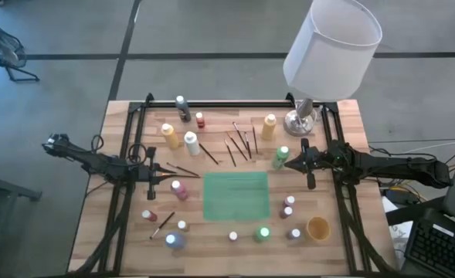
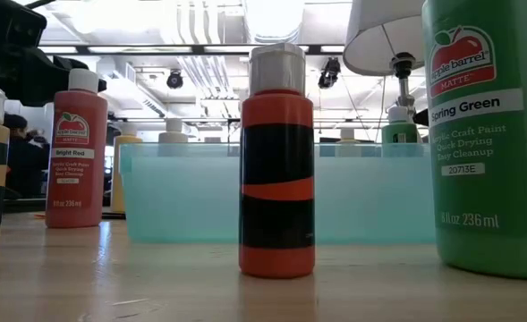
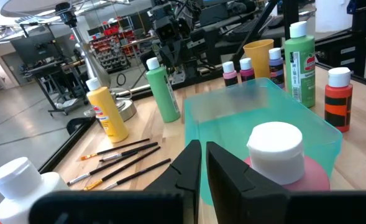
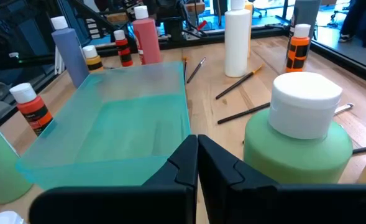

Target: Pick & Place Paint Supplies

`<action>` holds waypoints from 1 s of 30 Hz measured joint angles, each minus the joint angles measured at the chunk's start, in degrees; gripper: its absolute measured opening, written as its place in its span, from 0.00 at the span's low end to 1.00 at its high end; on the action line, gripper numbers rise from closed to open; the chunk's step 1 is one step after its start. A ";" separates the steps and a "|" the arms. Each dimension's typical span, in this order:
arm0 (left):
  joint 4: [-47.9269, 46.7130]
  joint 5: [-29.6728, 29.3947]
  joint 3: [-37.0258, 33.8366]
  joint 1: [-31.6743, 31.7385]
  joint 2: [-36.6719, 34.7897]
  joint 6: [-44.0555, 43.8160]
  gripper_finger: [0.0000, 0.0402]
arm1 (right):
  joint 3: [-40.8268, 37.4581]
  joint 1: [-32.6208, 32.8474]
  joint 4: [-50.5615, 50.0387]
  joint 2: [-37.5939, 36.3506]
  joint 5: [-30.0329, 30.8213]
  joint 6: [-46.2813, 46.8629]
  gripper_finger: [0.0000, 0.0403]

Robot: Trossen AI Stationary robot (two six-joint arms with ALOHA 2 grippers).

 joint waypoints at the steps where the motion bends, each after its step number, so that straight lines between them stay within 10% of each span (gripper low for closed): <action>1: 0.00 0.00 0.00 0.00 0.00 0.02 0.07 | 0.00 0.00 -0.01 0.00 0.00 0.01 0.02; 13: 0.00 0.00 0.00 0.00 0.00 0.02 0.07 | 0.00 -0.01 1.33 0.00 0.00 -0.23 0.02; 26: 0.01 -0.02 0.00 0.00 0.00 0.01 0.07 | 0.02 0.01 39.09 -0.16 -0.15 7.02 0.02; 30: 0.00 0.00 0.00 0.00 0.00 0.00 0.07 | 2.71 0.01 37.38 0.23 -0.74 5.20 0.02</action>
